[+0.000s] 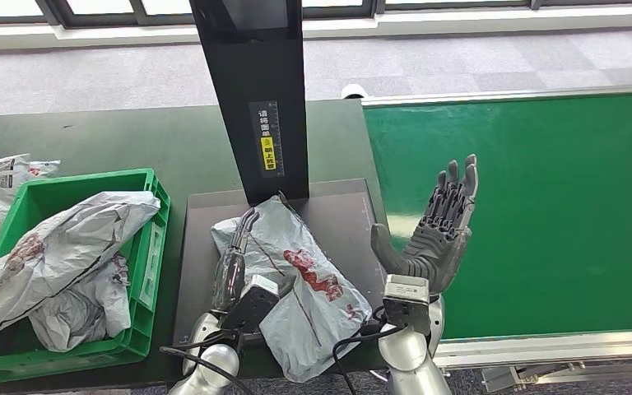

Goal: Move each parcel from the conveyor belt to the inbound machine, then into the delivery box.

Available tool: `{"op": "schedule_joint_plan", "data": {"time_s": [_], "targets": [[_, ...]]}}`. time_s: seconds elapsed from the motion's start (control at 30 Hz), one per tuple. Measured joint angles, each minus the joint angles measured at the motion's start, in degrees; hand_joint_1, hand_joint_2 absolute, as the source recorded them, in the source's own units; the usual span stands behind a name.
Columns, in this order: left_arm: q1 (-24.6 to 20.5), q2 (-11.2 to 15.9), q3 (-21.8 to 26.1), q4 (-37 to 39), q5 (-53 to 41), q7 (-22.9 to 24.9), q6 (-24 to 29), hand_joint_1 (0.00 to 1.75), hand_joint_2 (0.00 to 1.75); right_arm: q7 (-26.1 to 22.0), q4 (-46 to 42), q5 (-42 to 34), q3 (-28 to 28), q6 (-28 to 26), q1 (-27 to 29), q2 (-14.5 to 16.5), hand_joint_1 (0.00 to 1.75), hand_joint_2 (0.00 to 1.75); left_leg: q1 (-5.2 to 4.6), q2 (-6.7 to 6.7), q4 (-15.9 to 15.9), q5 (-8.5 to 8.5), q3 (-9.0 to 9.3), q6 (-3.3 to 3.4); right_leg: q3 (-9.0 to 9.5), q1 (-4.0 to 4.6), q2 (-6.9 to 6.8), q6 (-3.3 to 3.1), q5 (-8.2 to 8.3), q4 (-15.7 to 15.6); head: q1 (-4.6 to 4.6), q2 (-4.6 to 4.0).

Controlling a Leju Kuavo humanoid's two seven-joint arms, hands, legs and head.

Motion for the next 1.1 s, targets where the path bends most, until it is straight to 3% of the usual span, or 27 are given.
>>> {"op": "schedule_joint_plan", "data": {"time_s": [1.1], "targets": [[-0.03, 0.0, 0.0, 0.31, 0.0, 0.0, 0.0, 0.0, 1.75, -0.01, -0.13, 0.0, -0.07, 0.0, 0.13, 0.0, 0.0, 1.75, 0.0, 0.0, 0.0, 0.0, 0.0, 0.0, 0.0, 0.0, 0.0, 0.0, 0.0, 0.0, 0.01, 0.0]]}}
